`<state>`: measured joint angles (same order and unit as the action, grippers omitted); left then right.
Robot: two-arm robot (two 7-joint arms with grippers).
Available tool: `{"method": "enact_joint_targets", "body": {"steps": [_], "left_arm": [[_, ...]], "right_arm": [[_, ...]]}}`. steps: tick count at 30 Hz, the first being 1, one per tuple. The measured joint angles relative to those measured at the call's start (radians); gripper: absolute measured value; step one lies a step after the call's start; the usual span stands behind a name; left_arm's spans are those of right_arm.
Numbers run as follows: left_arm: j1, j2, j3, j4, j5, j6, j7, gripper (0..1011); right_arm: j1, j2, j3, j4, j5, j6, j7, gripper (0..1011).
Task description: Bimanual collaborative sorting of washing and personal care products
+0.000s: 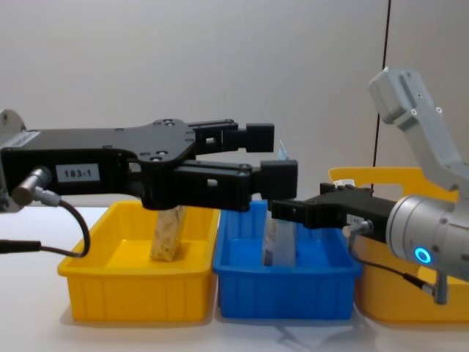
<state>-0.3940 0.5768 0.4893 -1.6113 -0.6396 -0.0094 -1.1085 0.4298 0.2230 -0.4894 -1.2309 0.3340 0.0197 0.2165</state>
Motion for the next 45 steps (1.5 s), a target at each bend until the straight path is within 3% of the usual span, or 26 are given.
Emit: {"method": "enact_joint_targets", "body": {"steps": [19,32,45], "left_arm": [[0.0,0.0,0.0,0.0,0.0,0.0,0.0,1001],[0.0,0.0,0.0,0.0,0.0,0.0,0.0,1001],[0.0,0.0,0.0,0.0,0.0,0.0,0.0,1001]], "right_arm": [[0.099,-0.065,-0.008,0.171,-0.031,-0.046,0.035,1004],[0.135,-0.092,-0.006,0.234,-0.046,-0.064,0.047,1003],[0.147,-0.103,0.005,0.256,-0.057,-0.071,0.046,683]]}}
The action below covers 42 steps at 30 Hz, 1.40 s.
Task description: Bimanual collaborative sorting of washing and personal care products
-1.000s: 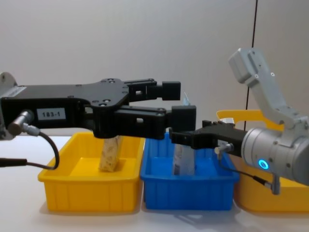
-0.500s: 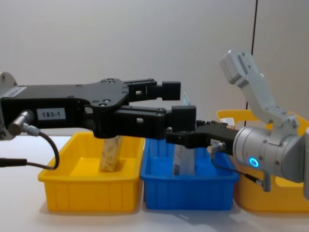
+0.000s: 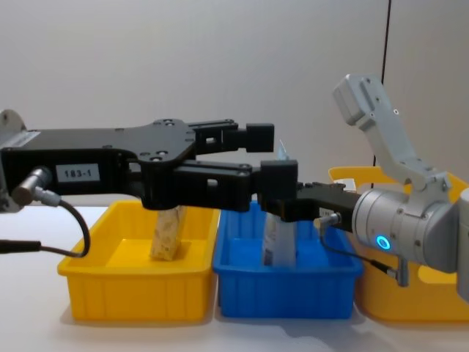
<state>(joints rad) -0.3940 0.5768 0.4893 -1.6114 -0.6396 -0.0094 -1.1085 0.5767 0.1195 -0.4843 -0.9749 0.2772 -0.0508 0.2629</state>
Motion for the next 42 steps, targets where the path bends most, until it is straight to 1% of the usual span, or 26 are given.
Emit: {"method": "enact_joint_targets", "body": {"steps": [1,2,3,6,7,9,10,16,17,18,21,24,34,42], "left_arm": [[0.0,0.0,0.0,0.0,0.0,0.0,0.0,1001],[0.0,0.0,0.0,0.0,0.0,0.0,0.0,1001],[0.0,0.0,0.0,0.0,0.0,0.0,0.0,1001],[0.0,0.0,0.0,0.0,0.0,0.0,0.0,1001],[0.0,0.0,0.0,0.0,0.0,0.0,0.0,1001],[0.0,0.0,0.0,0.0,0.0,0.0,0.0,1001],[0.0,0.0,0.0,0.0,0.0,0.0,0.0,1001],[0.0,0.0,0.0,0.0,0.0,0.0,0.0,1001],[0.0,0.0,0.0,0.0,0.0,0.0,0.0,1001],[0.0,0.0,0.0,0.0,0.0,0.0,0.0,1001],[0.0,0.0,0.0,0.0,0.0,0.0,0.0,1001],[0.0,0.0,0.0,0.0,0.0,0.0,0.0,1001],[0.0,0.0,0.0,0.0,0.0,0.0,0.0,1001],[0.0,0.0,0.0,0.0,0.0,0.0,0.0,1001]], "right_arm": [[0.0,-0.001,0.002,0.001,-0.001,0.0,0.0,629],[0.0,-0.001,0.002,0.001,-0.001,0.0,-0.001,614],[0.0,-0.002,0.004,0.001,-0.001,0.0,-0.001,555],[0.0,-0.004,0.008,0.001,-0.002,0.001,-0.001,481],[0.0,-0.005,0.009,0.0,-0.002,0.002,0.0,419],[0.0,-0.005,0.01,-0.002,-0.002,0.003,0.0,373],[0.0,-0.006,0.012,-0.003,-0.001,0.005,0.0,315],[-0.004,-0.009,0.019,-0.012,-0.001,0.011,0.004,158],[-0.004,-0.009,0.019,-0.013,-0.001,0.012,0.004,108],[-0.005,-0.01,0.02,-0.014,-0.001,0.013,0.005,108],[-0.007,-0.01,0.024,-0.019,-0.001,0.016,0.005,29],[-0.01,-0.011,0.027,-0.025,-0.001,0.019,0.006,5],[-0.016,-0.009,0.036,-0.046,-0.005,0.028,0.01,2],[-0.021,-0.001,0.046,-0.089,-0.006,0.03,0.024,2]]}}
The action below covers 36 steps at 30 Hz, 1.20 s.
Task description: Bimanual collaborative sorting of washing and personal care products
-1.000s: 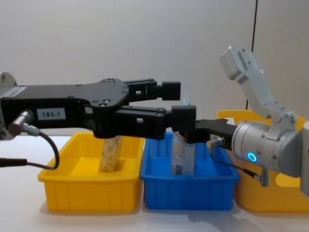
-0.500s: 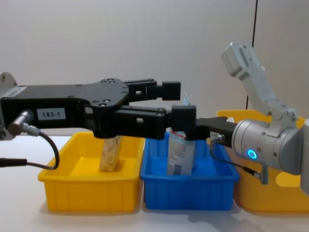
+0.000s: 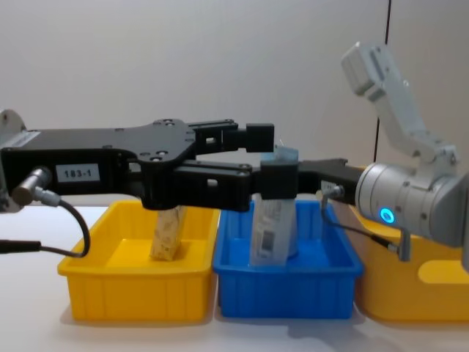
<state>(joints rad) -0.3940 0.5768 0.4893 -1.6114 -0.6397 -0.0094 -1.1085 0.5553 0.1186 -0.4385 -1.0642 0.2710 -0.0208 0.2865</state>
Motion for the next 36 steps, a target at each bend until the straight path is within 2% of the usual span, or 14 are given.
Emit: {"method": "enact_joint_targets", "body": {"steps": [12,25,36], "left_arm": [[0.0,0.0,0.0,0.0,0.0,0.0,0.0,1001],[0.0,0.0,0.0,0.0,0.0,0.0,0.0,1001],[0.0,0.0,0.0,0.0,0.0,0.0,0.0,1001]], "right_arm": [[-0.004,0.022,0.018,-0.099,-0.009,-0.023,0.019,0],[-0.019,0.066,0.081,-0.219,-0.006,-0.051,0.024,0],[-0.038,0.107,0.137,-0.263,-0.009,-0.058,0.003,0]]}}
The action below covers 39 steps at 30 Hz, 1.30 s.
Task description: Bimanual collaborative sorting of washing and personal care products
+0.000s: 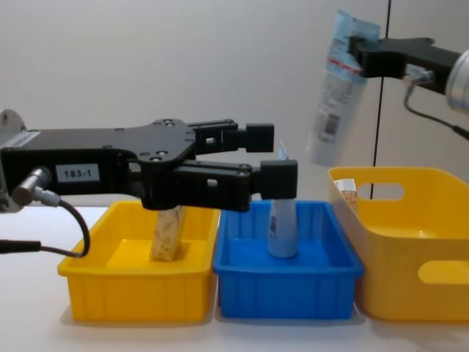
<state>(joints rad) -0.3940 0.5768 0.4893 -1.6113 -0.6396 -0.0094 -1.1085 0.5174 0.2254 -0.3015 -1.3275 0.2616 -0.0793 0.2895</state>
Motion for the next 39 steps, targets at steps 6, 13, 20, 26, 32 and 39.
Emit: {"method": "enact_joint_targets", "body": {"steps": [6,13,20,26,32,39], "left_arm": [[0.0,0.0,0.0,0.0,0.0,0.0,0.0,1001],[0.0,0.0,0.0,0.0,0.0,0.0,0.0,1001],[0.0,0.0,0.0,0.0,0.0,0.0,0.0,1001],[0.0,0.0,0.0,0.0,0.0,0.0,0.0,1001],[0.0,0.0,0.0,0.0,0.0,0.0,0.0,1001],[0.0,0.0,0.0,0.0,0.0,0.0,0.0,1001]], "right_arm": [[-0.01,0.027,0.024,-0.004,-0.019,-0.004,-0.014,0],[-0.016,0.053,0.039,0.007,-0.052,-0.004,-0.029,0],[-0.019,0.07,0.047,0.041,-0.087,0.009,-0.047,0],[-0.02,0.074,0.049,0.072,-0.106,0.016,-0.058,0],[-0.021,0.074,0.051,0.108,-0.124,0.026,-0.069,0],[-0.023,0.069,0.053,0.139,-0.141,0.039,-0.081,0]]}}
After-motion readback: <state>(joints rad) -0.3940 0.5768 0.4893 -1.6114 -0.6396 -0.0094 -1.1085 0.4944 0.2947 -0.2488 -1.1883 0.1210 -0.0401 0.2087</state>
